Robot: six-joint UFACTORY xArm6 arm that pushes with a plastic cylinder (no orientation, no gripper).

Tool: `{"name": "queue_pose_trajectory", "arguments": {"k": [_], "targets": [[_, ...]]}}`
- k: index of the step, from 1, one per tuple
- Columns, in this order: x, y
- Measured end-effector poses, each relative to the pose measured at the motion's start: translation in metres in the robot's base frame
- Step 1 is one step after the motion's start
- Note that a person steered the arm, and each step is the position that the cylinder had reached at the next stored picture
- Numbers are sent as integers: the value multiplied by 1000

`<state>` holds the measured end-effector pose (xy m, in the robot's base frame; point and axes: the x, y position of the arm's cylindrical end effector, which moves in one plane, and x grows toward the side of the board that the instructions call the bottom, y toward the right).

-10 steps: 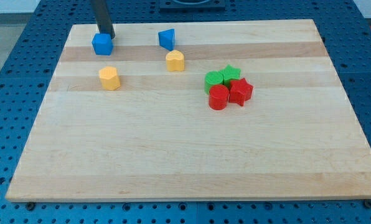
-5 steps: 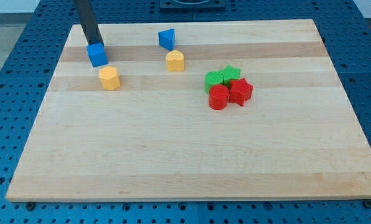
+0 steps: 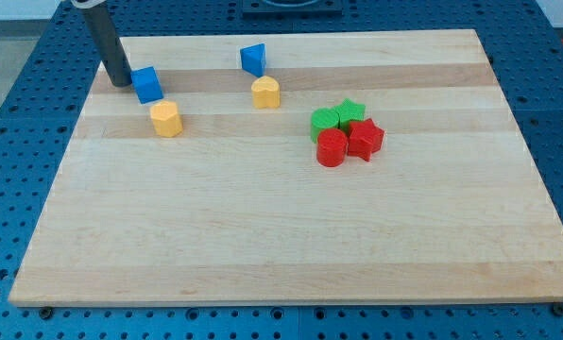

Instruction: Move the blue cube to the top of yellow hexagon

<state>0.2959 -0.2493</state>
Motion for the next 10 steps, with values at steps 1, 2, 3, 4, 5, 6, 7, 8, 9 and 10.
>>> {"name": "queue_pose_trajectory", "arguments": {"k": [1,2,3,4,5,6,7,8,9,10], "targets": [[2,7],[2,10],[2,28],[2,34],[-1,35],[-8,44],[-11,57],[-5,58],[-5,58],[-2,57]]}}
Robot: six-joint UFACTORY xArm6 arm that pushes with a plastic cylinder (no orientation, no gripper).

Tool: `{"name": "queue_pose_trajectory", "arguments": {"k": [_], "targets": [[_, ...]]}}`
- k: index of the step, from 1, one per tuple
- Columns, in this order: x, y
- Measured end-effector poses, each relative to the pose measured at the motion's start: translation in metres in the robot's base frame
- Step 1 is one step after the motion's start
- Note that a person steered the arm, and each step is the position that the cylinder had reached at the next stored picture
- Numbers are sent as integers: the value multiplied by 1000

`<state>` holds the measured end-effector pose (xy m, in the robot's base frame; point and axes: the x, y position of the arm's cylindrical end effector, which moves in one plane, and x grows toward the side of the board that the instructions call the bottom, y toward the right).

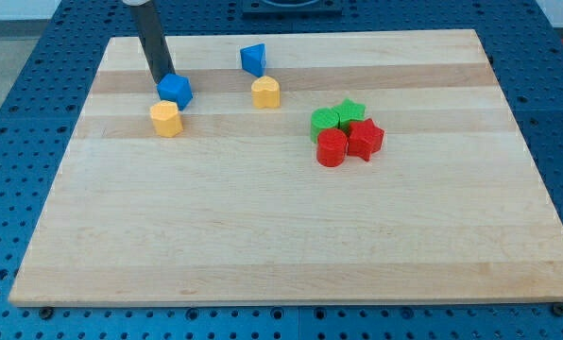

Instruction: Move the blue cube to the top of yellow hexagon

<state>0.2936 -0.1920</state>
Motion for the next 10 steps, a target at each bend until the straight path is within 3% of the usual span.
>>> {"name": "queue_pose_trajectory", "arguments": {"k": [3,10], "targets": [[-18,12],[8,24]]}}
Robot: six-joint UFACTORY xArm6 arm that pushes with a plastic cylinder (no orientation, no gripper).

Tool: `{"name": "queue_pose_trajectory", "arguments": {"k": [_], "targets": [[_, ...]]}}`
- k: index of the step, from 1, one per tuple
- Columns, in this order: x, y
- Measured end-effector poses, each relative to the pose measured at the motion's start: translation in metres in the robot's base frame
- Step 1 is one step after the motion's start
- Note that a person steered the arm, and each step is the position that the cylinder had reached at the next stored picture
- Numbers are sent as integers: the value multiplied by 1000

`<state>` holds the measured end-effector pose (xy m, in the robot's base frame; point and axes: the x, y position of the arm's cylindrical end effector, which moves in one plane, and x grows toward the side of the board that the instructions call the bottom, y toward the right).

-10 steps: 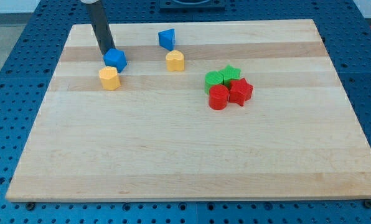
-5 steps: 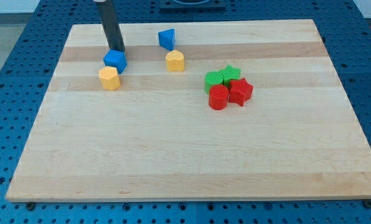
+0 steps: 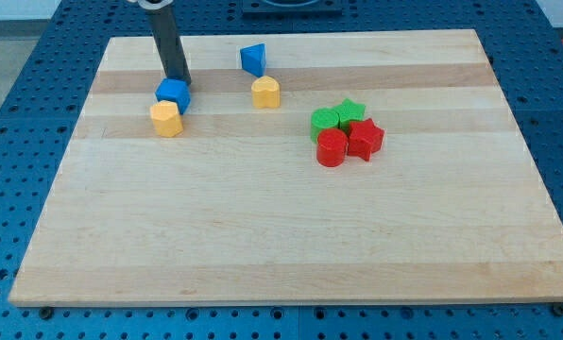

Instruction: Move the blue cube to the top of yellow hexagon

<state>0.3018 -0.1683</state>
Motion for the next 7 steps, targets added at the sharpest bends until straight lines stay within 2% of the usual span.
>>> {"name": "queue_pose_trajectory", "arguments": {"k": [6,7], "targets": [[7,-4],[-11,2]]}}
